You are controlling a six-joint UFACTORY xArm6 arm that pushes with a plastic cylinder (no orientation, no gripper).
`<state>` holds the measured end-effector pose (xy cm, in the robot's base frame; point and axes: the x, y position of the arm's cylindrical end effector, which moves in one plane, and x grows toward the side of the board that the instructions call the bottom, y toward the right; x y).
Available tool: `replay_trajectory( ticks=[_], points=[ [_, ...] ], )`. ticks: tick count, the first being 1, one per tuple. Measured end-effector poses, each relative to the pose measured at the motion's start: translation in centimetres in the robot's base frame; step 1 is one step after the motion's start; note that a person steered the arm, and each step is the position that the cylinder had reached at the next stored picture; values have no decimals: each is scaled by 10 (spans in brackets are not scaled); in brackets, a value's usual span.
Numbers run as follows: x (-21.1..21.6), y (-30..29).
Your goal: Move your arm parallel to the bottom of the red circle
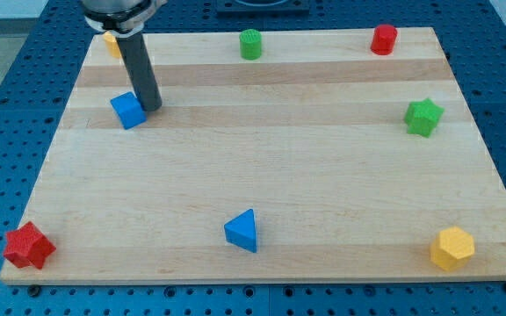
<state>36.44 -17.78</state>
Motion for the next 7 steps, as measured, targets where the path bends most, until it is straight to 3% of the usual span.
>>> replay_trajectory(
  ticks=[3, 4, 7],
  points=[
    [20, -56],
    [23, -49],
    [1, 128]
  ],
)
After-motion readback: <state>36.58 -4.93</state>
